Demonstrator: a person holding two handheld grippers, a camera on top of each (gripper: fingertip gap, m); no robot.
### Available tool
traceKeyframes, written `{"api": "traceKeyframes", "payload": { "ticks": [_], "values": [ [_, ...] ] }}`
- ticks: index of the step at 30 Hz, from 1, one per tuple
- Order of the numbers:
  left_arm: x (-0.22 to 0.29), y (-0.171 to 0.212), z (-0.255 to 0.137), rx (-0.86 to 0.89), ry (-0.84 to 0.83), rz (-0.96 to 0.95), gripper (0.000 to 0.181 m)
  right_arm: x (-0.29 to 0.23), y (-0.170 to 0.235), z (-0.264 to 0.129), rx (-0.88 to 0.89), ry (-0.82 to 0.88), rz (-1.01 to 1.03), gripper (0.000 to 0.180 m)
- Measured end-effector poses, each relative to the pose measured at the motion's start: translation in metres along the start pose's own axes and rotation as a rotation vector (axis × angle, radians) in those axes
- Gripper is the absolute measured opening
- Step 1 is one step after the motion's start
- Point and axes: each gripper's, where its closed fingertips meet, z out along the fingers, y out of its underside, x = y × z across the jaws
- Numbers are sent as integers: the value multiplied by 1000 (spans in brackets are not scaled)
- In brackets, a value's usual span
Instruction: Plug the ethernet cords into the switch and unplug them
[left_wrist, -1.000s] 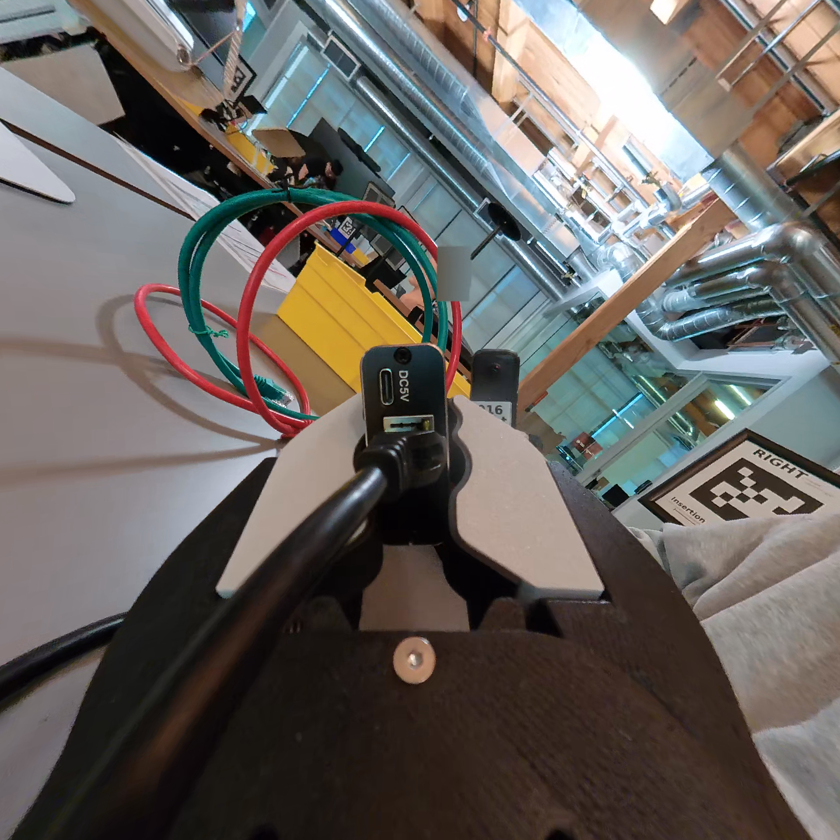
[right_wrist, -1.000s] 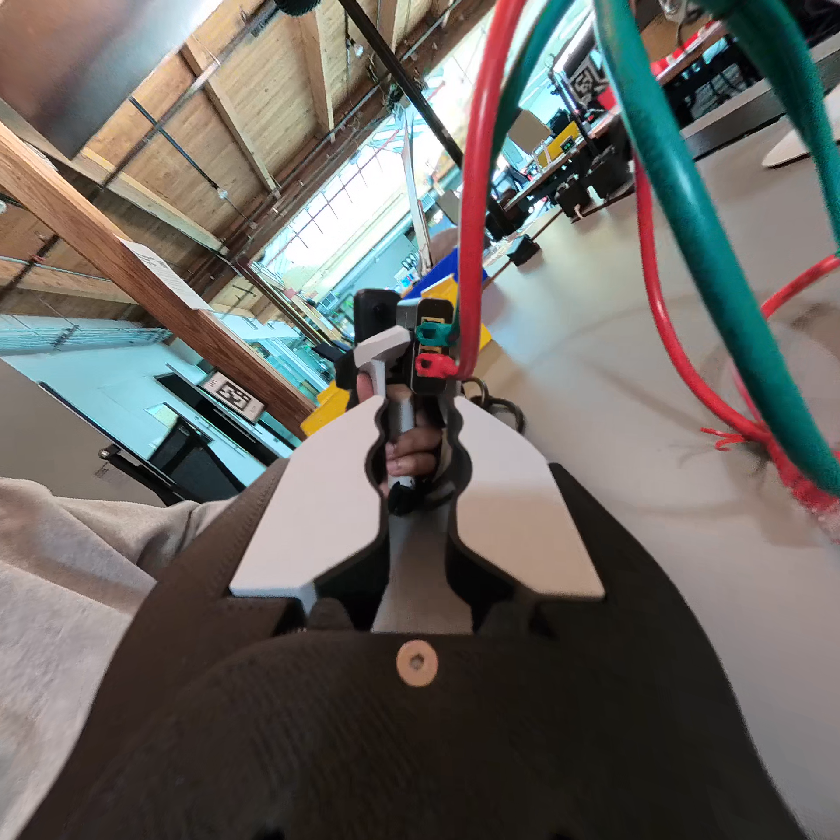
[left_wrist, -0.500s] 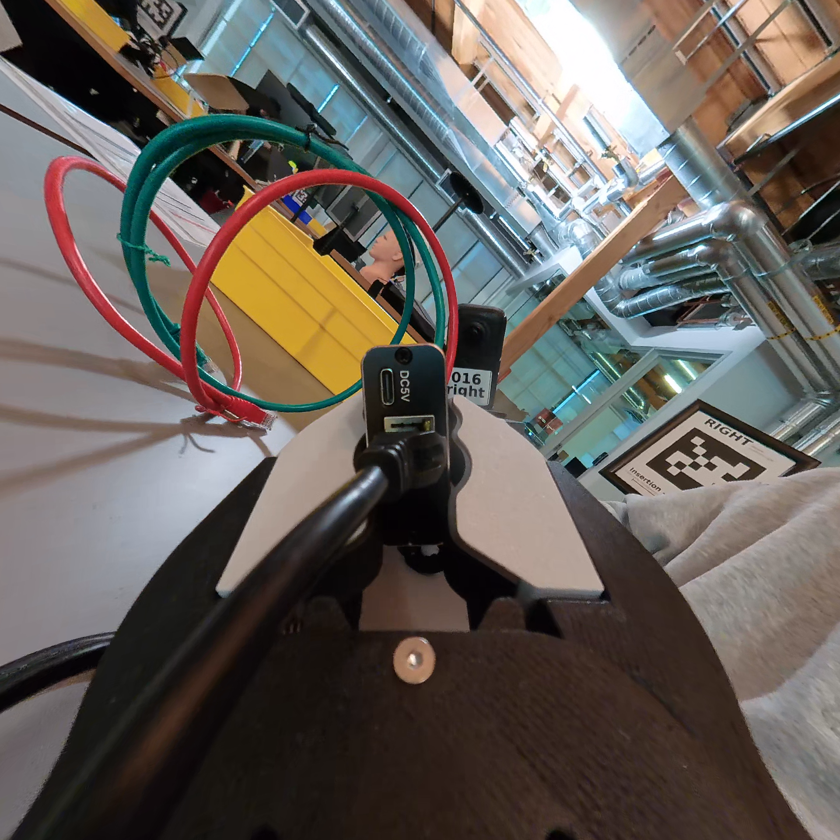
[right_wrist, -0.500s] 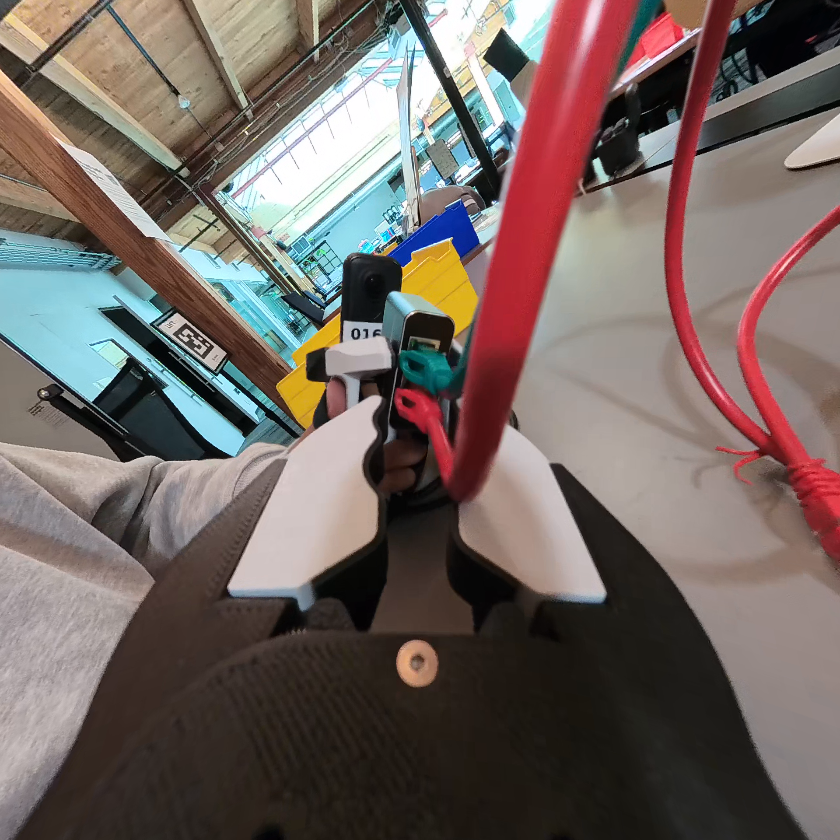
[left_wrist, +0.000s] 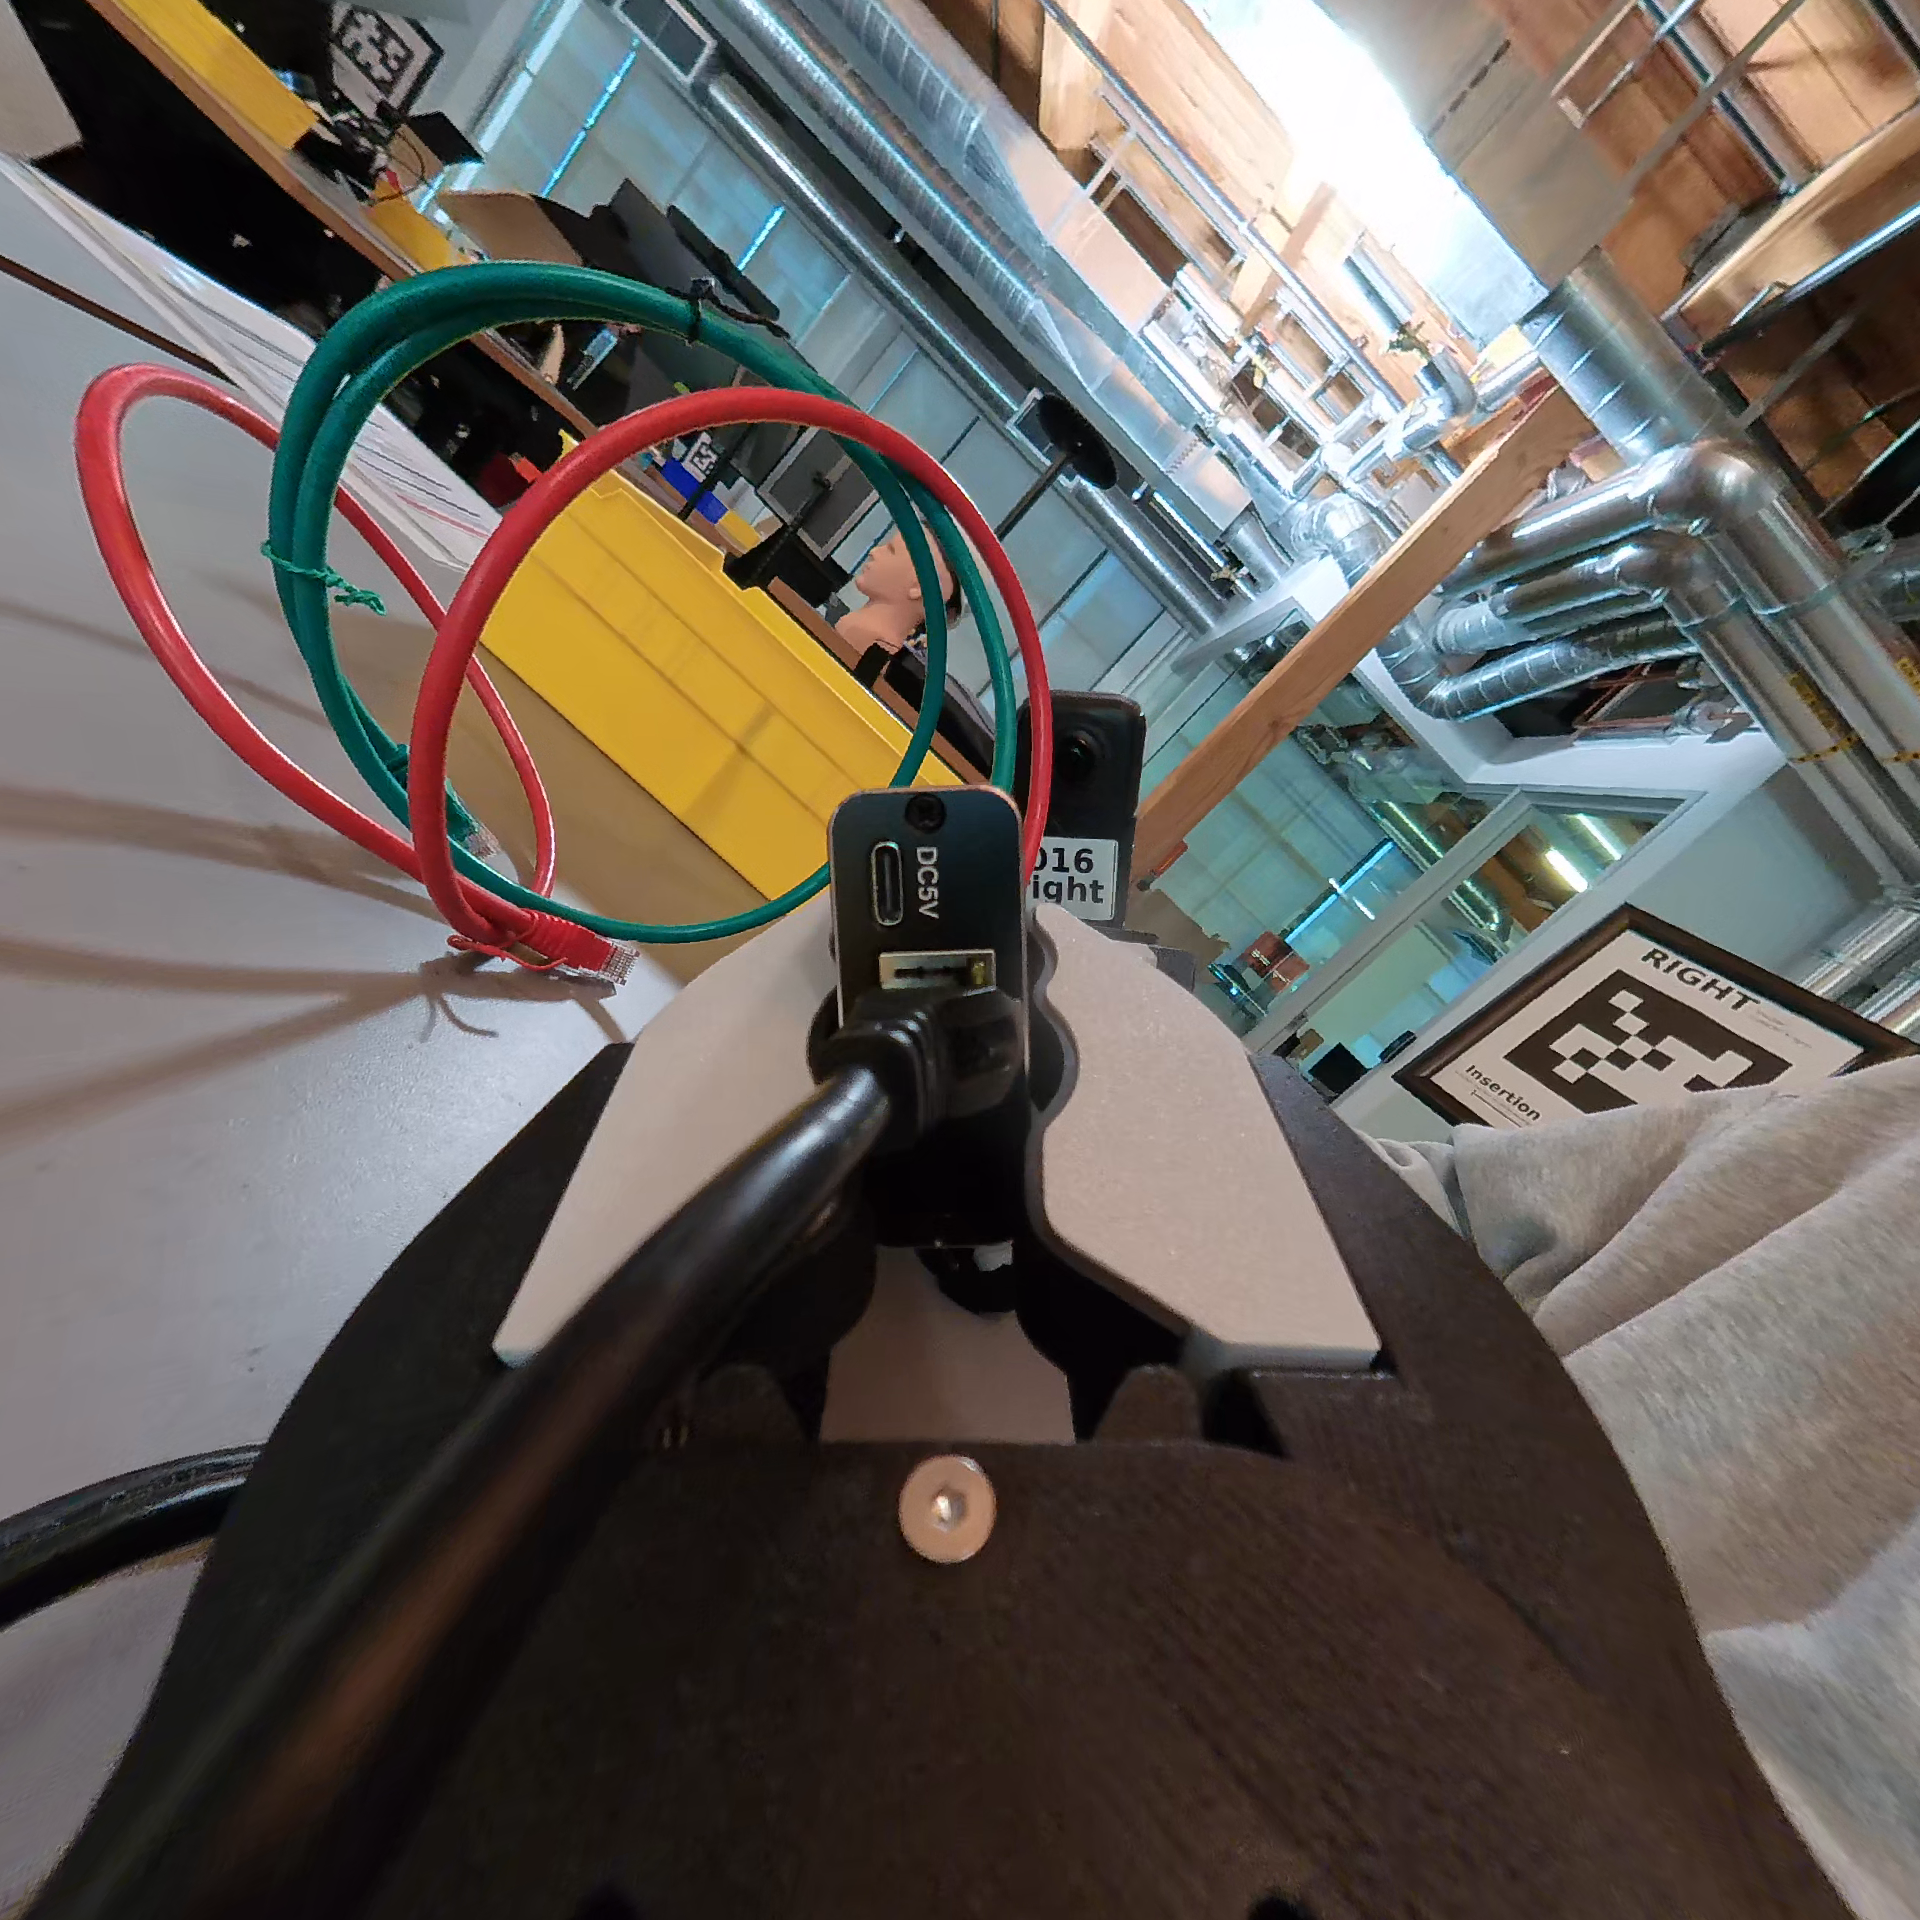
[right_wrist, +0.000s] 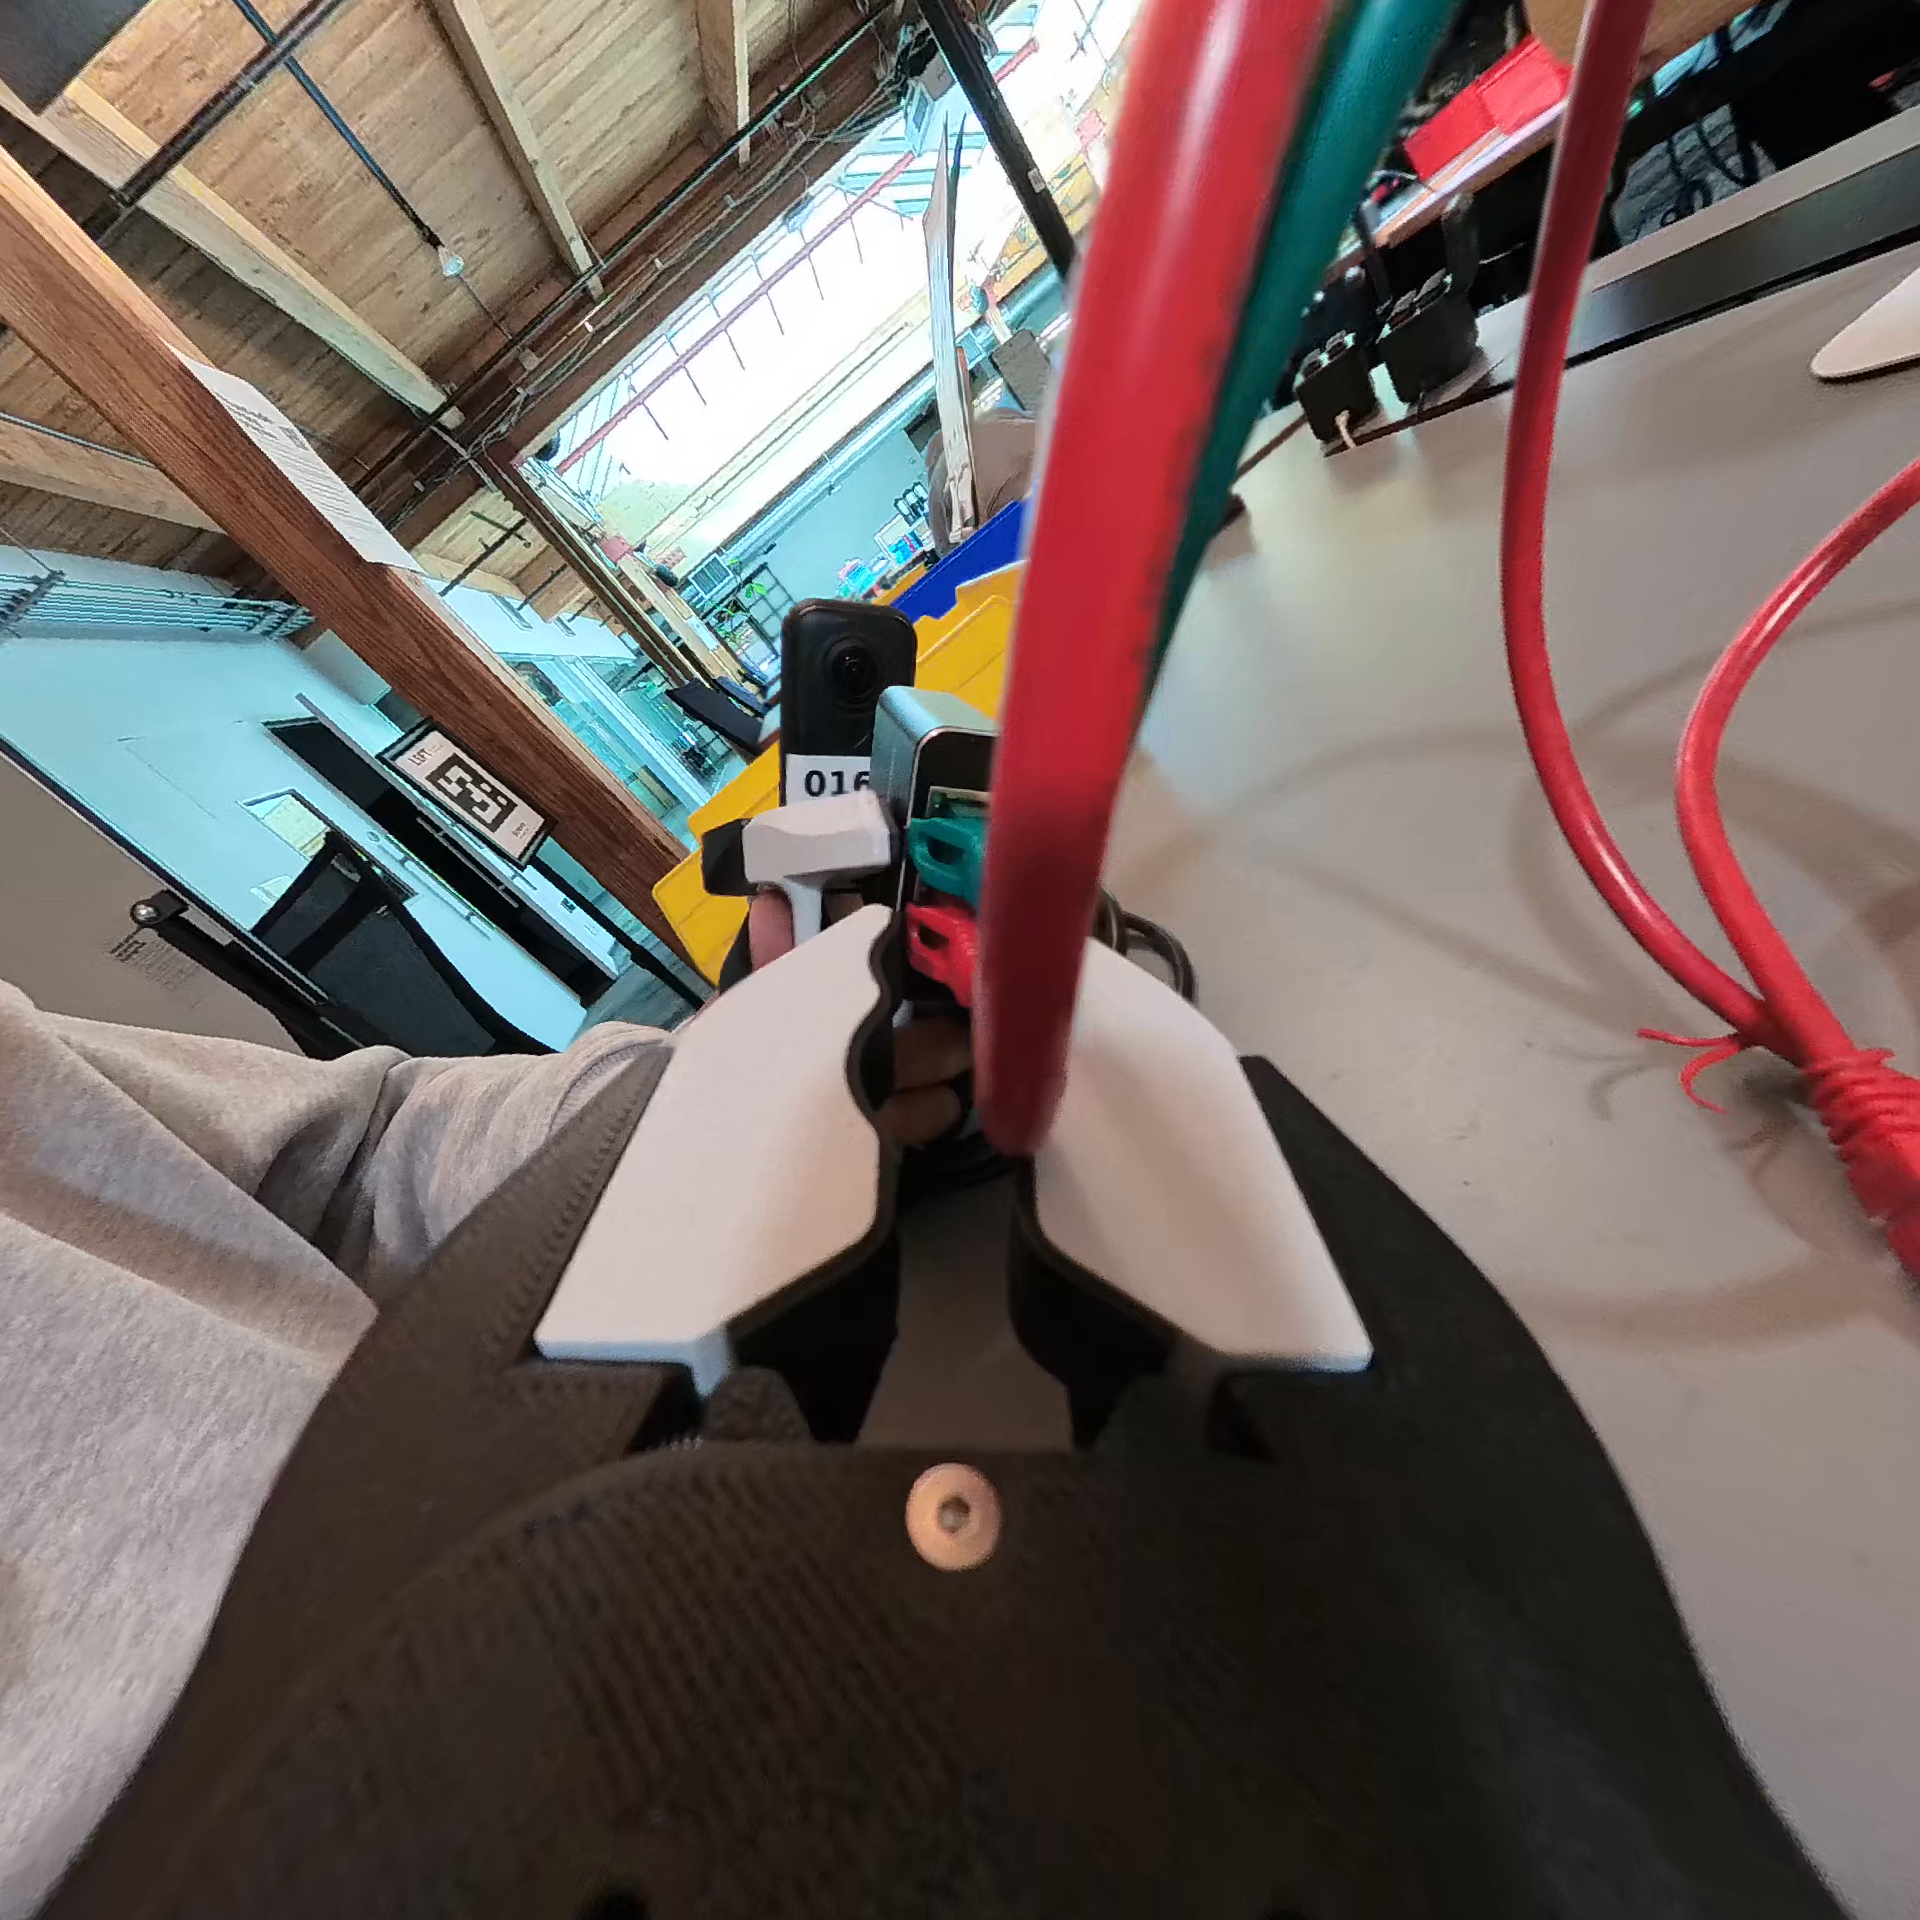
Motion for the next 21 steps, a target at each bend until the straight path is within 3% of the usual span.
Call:
{"api": "traceKeyframes", "payload": {
  "ticks": [21],
  "values": [
    [-8,3,4,15,-32,-141,27,10,-4,-2,-25,91,-58,15]
  ]
}}
